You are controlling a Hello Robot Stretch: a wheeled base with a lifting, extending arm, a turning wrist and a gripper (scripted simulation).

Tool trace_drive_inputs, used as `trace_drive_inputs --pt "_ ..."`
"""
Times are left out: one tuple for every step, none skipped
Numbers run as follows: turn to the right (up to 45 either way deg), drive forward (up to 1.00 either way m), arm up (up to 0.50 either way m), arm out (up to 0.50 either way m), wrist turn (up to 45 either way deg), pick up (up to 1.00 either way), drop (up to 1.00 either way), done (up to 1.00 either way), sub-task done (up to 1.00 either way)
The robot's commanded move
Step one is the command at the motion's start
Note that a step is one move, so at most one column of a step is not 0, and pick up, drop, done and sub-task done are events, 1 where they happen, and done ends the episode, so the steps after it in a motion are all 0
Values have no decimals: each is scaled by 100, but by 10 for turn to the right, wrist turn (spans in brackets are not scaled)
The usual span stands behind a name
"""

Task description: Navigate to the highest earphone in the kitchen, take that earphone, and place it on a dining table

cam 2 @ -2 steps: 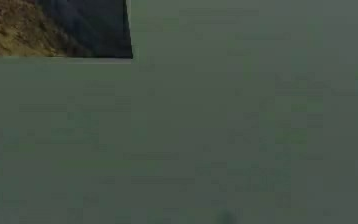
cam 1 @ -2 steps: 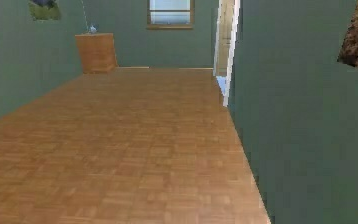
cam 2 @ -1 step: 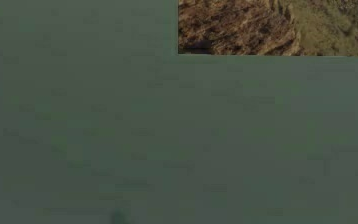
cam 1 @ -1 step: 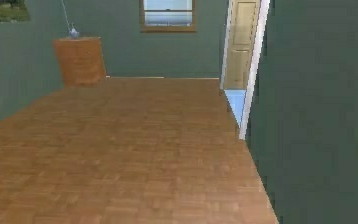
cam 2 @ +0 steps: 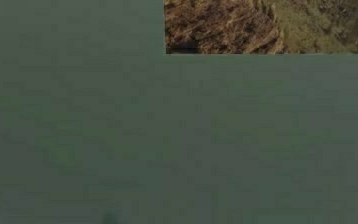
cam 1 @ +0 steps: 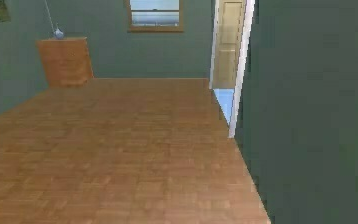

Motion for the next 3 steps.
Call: trace_drive_inputs --pt "0 100 0 0 0 0 0 0 0" --pt "0 100 0 0 0 0 0 0 0" --pt "30 0 0 0 0 0 0 0 0"
